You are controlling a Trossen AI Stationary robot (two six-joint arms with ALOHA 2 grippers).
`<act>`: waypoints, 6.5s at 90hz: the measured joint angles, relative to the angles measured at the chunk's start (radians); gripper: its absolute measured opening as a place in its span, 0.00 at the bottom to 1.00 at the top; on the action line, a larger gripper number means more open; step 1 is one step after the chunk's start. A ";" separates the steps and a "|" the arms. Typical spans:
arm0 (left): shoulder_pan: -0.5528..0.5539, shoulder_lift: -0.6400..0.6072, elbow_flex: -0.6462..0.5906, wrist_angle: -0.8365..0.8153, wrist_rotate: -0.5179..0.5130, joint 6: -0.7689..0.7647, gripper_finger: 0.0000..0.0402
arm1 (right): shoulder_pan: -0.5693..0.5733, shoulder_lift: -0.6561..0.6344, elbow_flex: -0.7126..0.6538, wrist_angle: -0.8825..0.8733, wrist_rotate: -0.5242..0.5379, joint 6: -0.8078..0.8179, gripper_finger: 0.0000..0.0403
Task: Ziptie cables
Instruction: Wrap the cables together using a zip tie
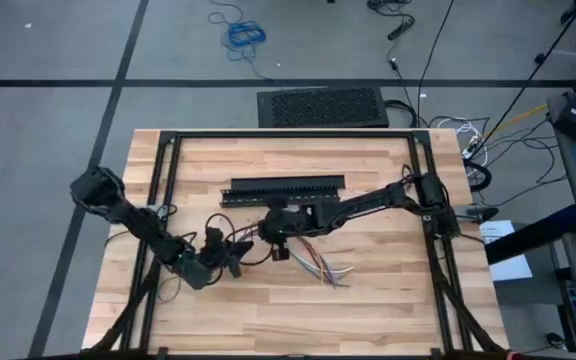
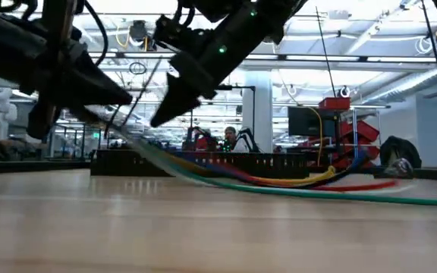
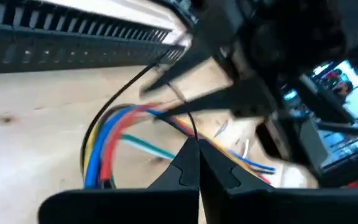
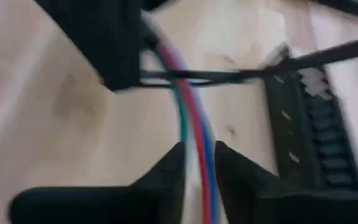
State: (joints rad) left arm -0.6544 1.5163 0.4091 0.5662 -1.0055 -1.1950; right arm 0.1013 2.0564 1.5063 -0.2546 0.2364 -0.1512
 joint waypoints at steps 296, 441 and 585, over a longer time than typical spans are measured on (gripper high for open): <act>0.159 -0.015 -0.001 -0.362 0.352 0.129 0.26 | 0.005 -0.291 -0.419 0.118 -0.045 -0.053 0.00; -0.004 -0.010 0.239 -0.631 0.212 0.111 0.25 | 0.242 -0.432 -0.421 -0.295 0.047 0.185 0.00; 0.556 0.360 0.506 -0.022 1.239 1.413 0.45 | 0.299 -0.431 -0.421 -0.237 0.016 -0.129 0.00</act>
State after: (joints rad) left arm -0.0988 1.8761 0.9147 0.5440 0.2335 0.2180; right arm 0.4007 1.6253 1.0855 -0.4912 0.2524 -0.2801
